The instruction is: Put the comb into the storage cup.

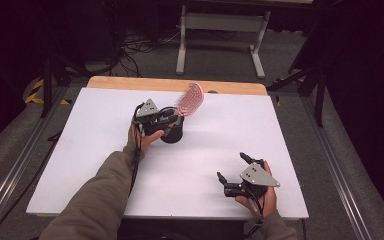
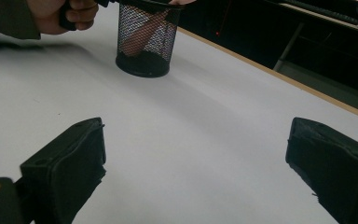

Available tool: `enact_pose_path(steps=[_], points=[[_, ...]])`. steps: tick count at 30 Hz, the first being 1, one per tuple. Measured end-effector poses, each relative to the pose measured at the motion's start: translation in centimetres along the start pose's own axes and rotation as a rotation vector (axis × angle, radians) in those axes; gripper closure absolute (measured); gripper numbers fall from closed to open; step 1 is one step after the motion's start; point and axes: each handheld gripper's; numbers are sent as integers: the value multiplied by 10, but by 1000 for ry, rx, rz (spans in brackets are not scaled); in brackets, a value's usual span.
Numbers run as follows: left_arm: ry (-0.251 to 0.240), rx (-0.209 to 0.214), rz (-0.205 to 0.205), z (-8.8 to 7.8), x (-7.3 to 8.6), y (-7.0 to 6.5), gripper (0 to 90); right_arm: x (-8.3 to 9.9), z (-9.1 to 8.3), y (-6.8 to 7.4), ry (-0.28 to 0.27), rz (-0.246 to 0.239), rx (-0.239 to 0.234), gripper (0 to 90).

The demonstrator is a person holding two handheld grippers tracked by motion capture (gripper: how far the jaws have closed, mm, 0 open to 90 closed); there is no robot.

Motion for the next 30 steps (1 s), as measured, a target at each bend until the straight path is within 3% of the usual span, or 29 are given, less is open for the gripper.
enact_pose_path(steps=[11,30], points=[[-4,-12,9,-2,-1,-1,659,0,-1,0,-4,1,4,55],[-26,-61,100,-13,-10,-8,635,-2,-2,0,-14,-6,20,57]])
Point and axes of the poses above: each handheld gripper's, and its own axes: z roughly forward along the jaws, x roughly out of its underside, y roughly to its left, and after that the axes turned 12 degrees about -z, right-handed
